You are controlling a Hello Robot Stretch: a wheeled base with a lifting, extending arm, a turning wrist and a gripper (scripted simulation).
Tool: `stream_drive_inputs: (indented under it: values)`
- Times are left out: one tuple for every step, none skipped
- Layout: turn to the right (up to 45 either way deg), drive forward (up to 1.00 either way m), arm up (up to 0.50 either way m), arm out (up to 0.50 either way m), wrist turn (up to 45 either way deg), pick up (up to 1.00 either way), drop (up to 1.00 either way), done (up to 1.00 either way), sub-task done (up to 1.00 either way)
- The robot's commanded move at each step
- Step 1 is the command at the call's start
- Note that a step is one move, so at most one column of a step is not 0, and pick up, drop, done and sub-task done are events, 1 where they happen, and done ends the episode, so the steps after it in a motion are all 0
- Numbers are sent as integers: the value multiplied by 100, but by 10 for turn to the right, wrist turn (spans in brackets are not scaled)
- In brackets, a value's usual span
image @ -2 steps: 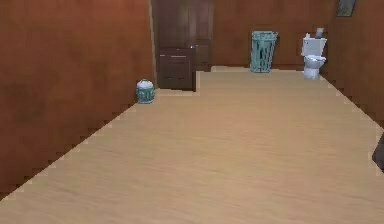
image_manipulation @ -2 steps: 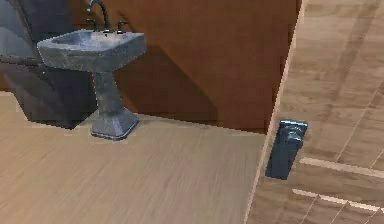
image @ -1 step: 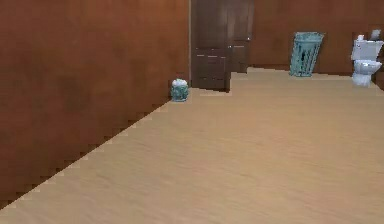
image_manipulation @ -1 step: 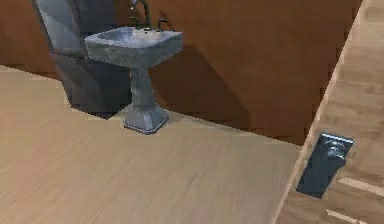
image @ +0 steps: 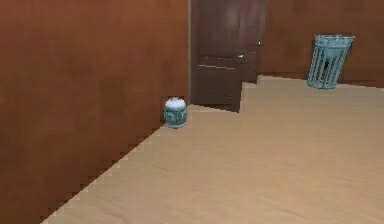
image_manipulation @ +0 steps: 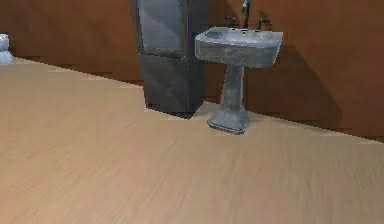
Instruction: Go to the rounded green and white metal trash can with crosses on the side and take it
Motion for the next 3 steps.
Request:
stream_drive_inputs:
  values:
    - [0, 100, 0, 0, 0, 0, 0, 0, 0]
    - [0, 80, 0, 0, 0, 0, 0, 0, 0]
    - [-450, 0, 0, 0, 0, 0, 0, 0, 0]
